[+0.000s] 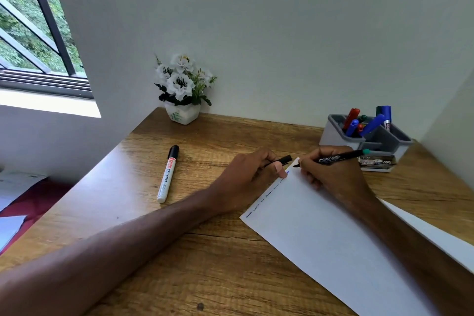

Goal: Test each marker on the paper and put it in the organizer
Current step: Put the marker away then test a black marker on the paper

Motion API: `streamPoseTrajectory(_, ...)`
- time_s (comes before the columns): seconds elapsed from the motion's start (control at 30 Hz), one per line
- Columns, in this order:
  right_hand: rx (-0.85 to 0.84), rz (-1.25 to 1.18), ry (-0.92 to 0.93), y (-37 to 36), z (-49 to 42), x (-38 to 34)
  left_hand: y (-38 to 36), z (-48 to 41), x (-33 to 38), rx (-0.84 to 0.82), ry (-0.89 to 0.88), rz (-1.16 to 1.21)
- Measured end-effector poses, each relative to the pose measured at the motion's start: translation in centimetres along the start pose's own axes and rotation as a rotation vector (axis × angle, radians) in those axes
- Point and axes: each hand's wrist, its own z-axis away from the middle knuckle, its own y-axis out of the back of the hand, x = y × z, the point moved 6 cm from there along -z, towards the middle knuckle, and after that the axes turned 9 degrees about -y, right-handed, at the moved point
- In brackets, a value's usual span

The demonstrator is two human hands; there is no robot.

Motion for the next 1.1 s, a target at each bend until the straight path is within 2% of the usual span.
streamPoseTrajectory(0.5,-0.012,0.114,0.043,-0.40,0.23,-0.54,-0.04,0.09,0.13,0.010,0.007,0.035)
streamPoseTrajectory(1.1,0.004,0.106,0.024,-0.25,0.08,-0.28,0.10,0.06,0.28,0.008,-0.007,0.032)
